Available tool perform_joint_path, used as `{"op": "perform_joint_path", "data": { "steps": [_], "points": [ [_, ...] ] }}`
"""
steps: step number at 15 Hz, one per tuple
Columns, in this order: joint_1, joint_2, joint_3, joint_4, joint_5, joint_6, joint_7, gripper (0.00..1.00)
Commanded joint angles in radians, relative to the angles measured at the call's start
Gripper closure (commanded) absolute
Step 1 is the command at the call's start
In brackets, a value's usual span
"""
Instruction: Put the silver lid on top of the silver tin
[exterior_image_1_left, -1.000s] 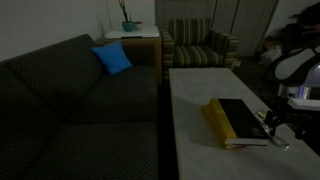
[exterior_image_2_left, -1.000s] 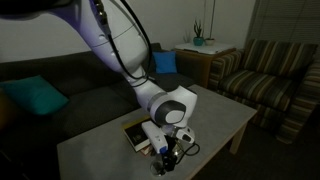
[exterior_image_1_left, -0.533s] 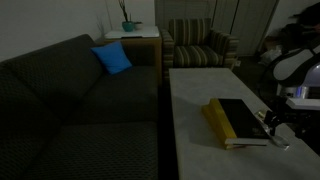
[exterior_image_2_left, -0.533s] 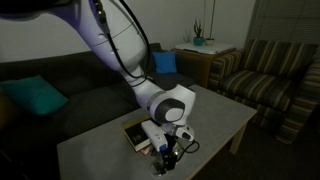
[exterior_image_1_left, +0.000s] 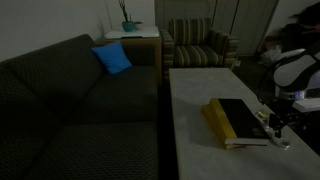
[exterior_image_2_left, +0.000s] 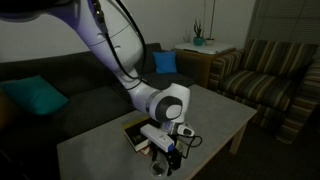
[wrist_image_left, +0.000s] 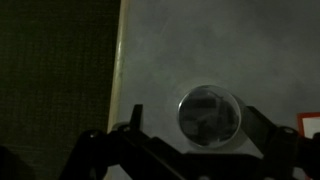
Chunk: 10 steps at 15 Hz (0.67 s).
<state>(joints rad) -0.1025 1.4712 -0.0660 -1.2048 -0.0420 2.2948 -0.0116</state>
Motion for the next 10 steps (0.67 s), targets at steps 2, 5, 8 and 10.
{"op": "perform_joint_path", "data": {
  "steps": [2, 5, 8, 10],
  "points": [
    [0.035, 0.001, -0.028, -0.041, -0.074, 0.128, -0.028, 0.00],
    [0.061, 0.003, -0.052, -0.074, -0.089, 0.226, 0.027, 0.00],
    [0.113, 0.003, -0.101, -0.142, -0.095, 0.381, 0.117, 0.00],
    [0.164, 0.002, -0.147, -0.199, -0.099, 0.489, 0.182, 0.00]
  ]
}}
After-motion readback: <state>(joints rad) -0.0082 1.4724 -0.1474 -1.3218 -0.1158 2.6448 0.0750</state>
